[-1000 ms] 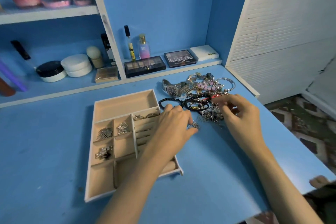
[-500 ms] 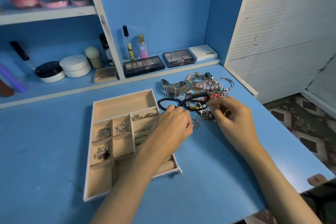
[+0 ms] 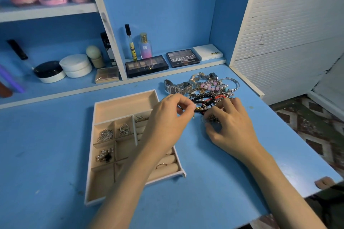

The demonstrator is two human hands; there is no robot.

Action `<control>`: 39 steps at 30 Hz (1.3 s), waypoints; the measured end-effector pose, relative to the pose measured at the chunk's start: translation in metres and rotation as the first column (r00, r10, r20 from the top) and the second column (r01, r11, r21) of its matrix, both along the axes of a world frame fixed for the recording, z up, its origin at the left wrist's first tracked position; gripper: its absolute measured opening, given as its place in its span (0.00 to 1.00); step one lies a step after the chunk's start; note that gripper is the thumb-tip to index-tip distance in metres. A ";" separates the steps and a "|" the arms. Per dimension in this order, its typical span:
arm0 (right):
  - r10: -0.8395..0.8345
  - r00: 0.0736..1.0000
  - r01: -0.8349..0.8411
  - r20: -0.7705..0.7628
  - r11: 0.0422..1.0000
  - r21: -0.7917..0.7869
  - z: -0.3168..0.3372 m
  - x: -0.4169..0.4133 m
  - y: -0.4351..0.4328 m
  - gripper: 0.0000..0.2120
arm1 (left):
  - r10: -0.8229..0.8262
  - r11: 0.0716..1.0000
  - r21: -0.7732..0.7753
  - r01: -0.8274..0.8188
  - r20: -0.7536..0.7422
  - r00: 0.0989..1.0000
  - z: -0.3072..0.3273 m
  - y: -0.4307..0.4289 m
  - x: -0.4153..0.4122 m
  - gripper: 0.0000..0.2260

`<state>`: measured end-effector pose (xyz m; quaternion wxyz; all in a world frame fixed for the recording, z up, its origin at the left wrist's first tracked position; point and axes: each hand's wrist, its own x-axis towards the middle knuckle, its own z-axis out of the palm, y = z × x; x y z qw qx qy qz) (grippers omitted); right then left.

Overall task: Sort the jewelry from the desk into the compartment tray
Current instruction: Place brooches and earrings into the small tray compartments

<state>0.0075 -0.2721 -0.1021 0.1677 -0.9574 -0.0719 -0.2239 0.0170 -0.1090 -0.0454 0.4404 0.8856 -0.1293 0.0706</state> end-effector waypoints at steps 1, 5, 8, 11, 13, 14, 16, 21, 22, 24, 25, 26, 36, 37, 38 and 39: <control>-0.012 1.000 0.012 -0.003 1.000 -0.022 0.000 0.000 0.000 0.09 | 0.001 1.000 -0.003 -0.001 -0.001 1.000 0.000 0.001 -0.001 0.03; -0.016 1.000 0.017 0.012 0.997 -0.070 -0.001 0.001 0.001 0.06 | -0.005 1.000 -0.015 0.005 0.001 1.000 0.002 0.003 -0.003 0.03; 0.038 0.998 -0.033 0.041 0.993 -0.109 0.000 0.003 0.002 0.04 | 0.001 1.000 -0.011 -0.001 -0.003 1.000 0.002 0.005 -0.004 0.03; 0.084 0.996 -0.079 0.035 0.989 -0.127 0.000 0.004 0.004 0.03 | 0.008 1.000 -0.012 -0.008 -0.008 1.000 0.002 0.007 -0.006 0.03; 0.115 0.993 -0.114 0.018 0.992 -0.057 0.000 0.005 0.005 0.04 | 0.015 1.000 -0.018 -0.015 -0.013 1.000 0.002 0.008 -0.006 0.03; 0.132 0.991 -0.132 0.007 0.991 0.029 0.003 0.005 0.006 0.04 | 0.020 1.000 -0.021 -0.020 -0.015 1.000 0.002 0.009 -0.006 0.03; 0.160 0.986 -0.145 -0.034 0.951 0.274 0.010 0.004 0.008 0.03 | 0.029 0.999 -0.033 -0.029 -0.023 0.999 0.002 0.011 -0.006 0.03; 0.272 0.945 -0.004 -0.182 0.565 0.825 0.028 0.002 0.008 0.05 | 0.043 0.997 -0.059 -0.045 -0.029 0.999 0.004 0.019 -0.007 0.04; 0.297 0.936 0.020 -0.186 0.484 0.875 0.031 0.002 0.008 0.05 | 0.046 0.996 -0.069 -0.048 -0.026 0.999 0.005 0.021 -0.007 0.04; 0.329 0.927 0.046 -0.180 0.377 0.925 0.035 0.004 0.009 0.05 | 0.041 0.992 -0.121 -0.044 -0.024 0.999 0.005 0.026 -0.006 0.03; 0.336 0.925 0.052 -0.179 0.356 0.933 0.037 0.005 0.010 0.05 | 0.035 0.986 -0.160 -0.039 -0.028 0.999 0.005 0.028 -0.006 0.03; 0.339 0.923 0.055 -0.180 0.347 0.936 0.039 0.005 0.011 0.05 | 0.030 0.979 -0.199 -0.037 -0.039 0.999 0.005 0.031 -0.005 0.02; 0.408 0.906 -0.089 -0.110 0.439 0.894 0.051 0.003 0.052 0.05 | 0.091 0.896 -0.427 -0.120 -0.089 0.992 0.014 0.078 -0.015 0.02; 0.427 0.899 -0.109 -0.099 0.437 0.893 0.053 0.003 0.058 0.05 | 0.104 0.892 -0.431 -0.134 -0.092 0.990 0.015 0.085 -0.016 0.02; 0.449 0.889 -0.128 -0.091 0.435 0.891 0.054 0.003 0.065 0.05 | 0.117 0.892 -0.428 -0.146 -0.093 0.989 0.015 0.092 -0.018 0.02; 0.470 0.879 -0.146 -0.084 0.433 0.890 0.055 0.003 0.071 0.05 | 0.133 0.893 -0.421 -0.159 -0.091 0.987 0.016 0.099 -0.020 0.02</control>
